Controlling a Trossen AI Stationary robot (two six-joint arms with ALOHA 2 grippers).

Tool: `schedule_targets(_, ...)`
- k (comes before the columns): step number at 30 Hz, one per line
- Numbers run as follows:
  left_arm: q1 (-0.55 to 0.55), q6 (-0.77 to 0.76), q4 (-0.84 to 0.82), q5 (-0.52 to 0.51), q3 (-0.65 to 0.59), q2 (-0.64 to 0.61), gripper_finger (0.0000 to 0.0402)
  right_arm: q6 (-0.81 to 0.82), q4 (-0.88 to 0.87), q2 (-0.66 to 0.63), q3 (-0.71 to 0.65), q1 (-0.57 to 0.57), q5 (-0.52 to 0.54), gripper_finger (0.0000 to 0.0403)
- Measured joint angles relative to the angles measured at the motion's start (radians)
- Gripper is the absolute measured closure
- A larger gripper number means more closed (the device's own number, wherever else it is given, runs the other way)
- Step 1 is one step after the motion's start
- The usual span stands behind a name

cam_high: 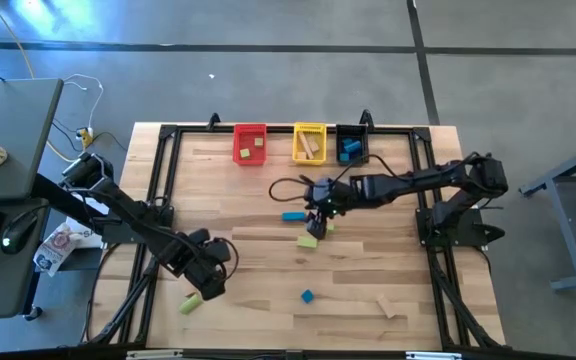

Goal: Sort & place blocks by color
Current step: Put the green block into the red bin

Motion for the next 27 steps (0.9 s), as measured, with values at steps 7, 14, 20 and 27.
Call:
schedule_targets(7, -0.034, -0.205, 0.006, 0.124, 0.0, 0.0, 0.0195, -0.002, -0.032, 0.0, 0.0, 0.045, 0.05, 0.0213)
schedule_targets(14, -0.127, -0.43, 0.037, 0.214, 0.0, 0.0, 0.0195, -0.007, -0.038, 0.0, 0.0, 0.052, 0.101, 0.0213)
schedule_targets(20, -0.217, -0.559, 0.078, 0.21, 0.0, 0.0, 0.0195, -0.025, -0.038, 0.0, 0.0, 0.051, 0.102, 0.0213)
schedule_targets(27, -0.312, -0.708, 0.08, 0.177, 0.0, 0.0, 0.0195, -0.021, -0.038, 0.0, 0.0, 0.052, 0.102, 0.0213)
